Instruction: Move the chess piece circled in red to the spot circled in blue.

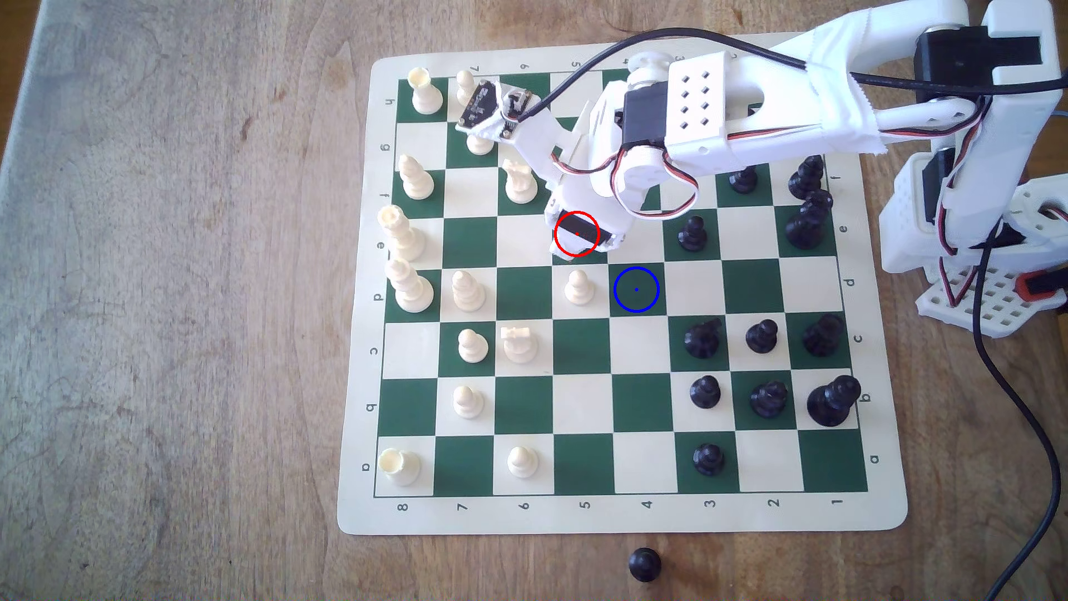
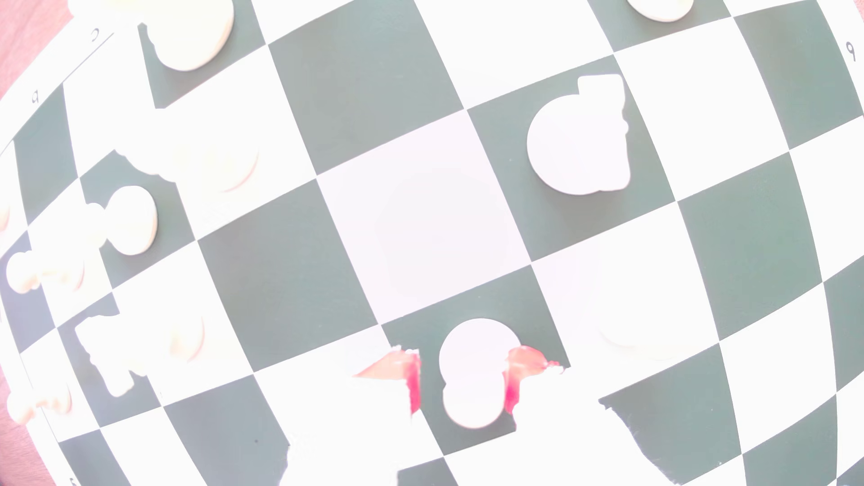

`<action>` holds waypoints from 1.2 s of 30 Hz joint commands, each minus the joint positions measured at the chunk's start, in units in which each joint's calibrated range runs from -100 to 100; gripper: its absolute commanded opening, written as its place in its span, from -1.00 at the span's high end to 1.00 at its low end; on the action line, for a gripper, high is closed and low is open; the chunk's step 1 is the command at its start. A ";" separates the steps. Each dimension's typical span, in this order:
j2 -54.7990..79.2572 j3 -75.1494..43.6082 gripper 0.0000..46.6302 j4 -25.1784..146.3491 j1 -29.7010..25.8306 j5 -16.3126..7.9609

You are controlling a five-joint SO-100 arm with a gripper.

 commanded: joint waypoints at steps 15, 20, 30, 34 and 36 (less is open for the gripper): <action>-7.64 -4.86 0.99 1.87 1.17 0.00; -14.00 -3.32 0.99 5.31 2.27 0.29; -33.10 11.45 0.99 9.57 -2.66 0.49; -35.06 16.89 0.99 9.49 -5.01 0.54; -34.55 21.06 0.99 6.87 -6.65 0.44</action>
